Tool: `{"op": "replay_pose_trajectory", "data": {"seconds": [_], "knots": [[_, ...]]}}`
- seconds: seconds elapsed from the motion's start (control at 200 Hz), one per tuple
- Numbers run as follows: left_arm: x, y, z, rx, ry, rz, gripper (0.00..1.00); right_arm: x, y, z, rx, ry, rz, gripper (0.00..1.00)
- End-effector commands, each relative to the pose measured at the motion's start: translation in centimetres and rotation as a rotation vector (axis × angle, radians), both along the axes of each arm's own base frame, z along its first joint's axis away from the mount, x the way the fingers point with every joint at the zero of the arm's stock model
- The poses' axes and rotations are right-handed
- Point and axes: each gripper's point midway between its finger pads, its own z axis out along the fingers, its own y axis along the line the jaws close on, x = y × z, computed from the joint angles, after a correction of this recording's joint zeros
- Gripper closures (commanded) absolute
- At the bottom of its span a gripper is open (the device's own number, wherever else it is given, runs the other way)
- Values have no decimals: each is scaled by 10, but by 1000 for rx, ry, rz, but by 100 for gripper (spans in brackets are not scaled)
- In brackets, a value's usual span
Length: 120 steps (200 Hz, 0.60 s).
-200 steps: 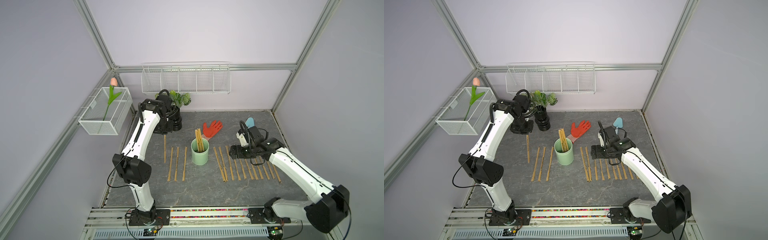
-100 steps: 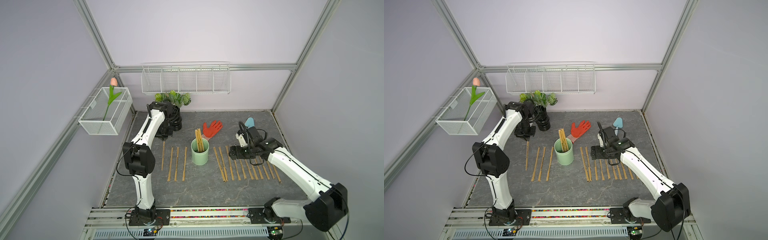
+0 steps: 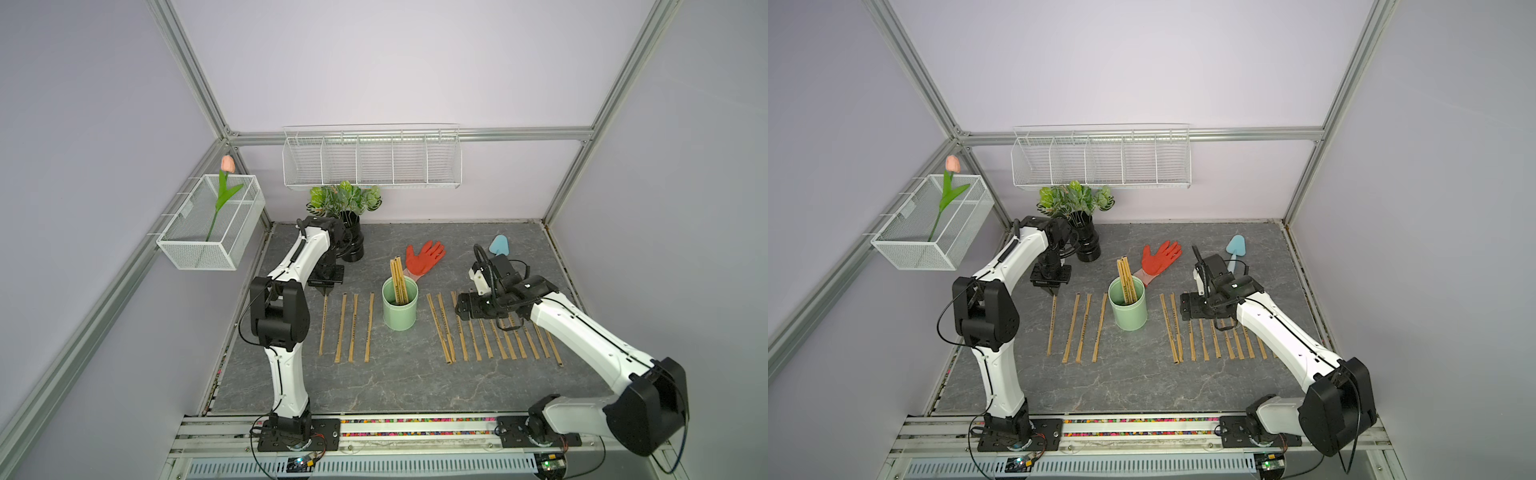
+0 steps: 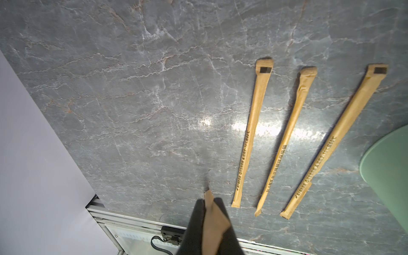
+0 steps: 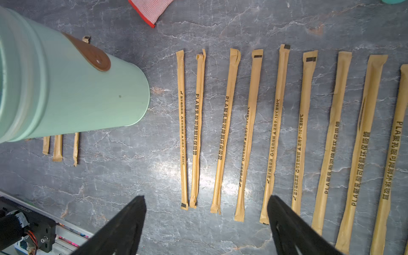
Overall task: Take the straws out of the storage container
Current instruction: Place the straw at the center of the board.
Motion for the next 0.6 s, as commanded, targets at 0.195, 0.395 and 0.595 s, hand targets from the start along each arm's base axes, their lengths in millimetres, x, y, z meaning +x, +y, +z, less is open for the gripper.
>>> {"op": "replay_pose_trajectory", "data": {"seconds": [0.195,0.395,0.595], "knots": [[16,-2,-19,-23,-15,28,90,2,2,-15,-5,31,-1,11],[18,-2,-32,-21,0,30,89,4,3,-19,-10,40,0,11],[15,-1,-43,-19,16,29,88,5,4,-21,-11,47,4,11]]}}
